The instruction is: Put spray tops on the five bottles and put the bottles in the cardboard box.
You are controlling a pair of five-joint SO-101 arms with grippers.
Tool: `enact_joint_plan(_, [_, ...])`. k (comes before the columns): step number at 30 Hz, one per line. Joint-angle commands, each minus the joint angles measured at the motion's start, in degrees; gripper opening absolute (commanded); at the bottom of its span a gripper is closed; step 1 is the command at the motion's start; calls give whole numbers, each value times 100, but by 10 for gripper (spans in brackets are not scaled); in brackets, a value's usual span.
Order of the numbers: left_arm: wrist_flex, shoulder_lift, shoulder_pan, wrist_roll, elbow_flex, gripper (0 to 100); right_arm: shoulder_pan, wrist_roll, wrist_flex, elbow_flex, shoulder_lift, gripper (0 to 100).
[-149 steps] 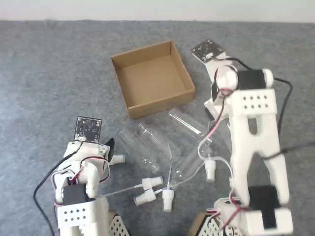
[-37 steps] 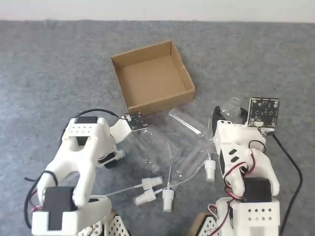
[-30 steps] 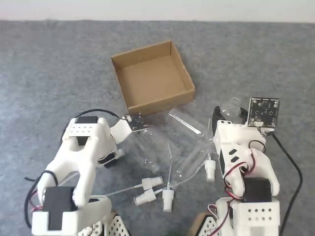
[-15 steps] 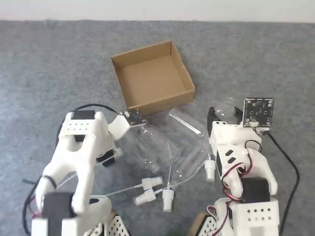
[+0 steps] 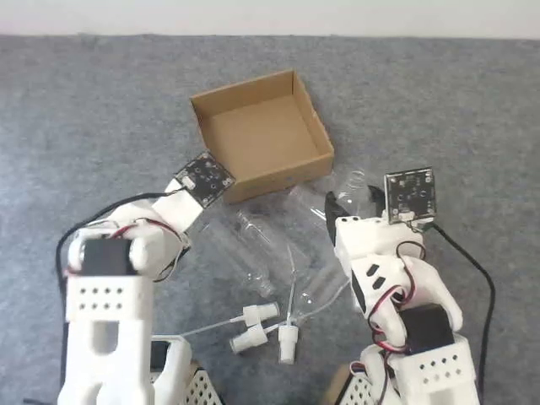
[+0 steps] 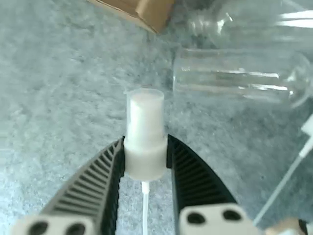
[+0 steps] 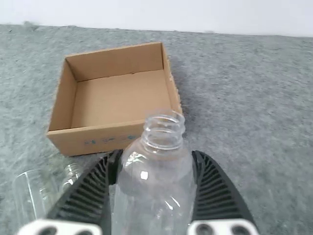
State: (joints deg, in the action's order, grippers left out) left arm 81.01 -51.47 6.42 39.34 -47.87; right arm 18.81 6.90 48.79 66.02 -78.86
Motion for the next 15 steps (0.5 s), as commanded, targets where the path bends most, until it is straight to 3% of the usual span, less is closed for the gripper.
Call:
enact_joint_plan(1, [-185, -571, 26, -563, 286, 13, 154, 18, -277, -62, -57, 34])
enact_joint_plan(15, [-1468, -1503, 9, -3024, 286, 13, 374, 0, -3020, 1345, -57, 34])
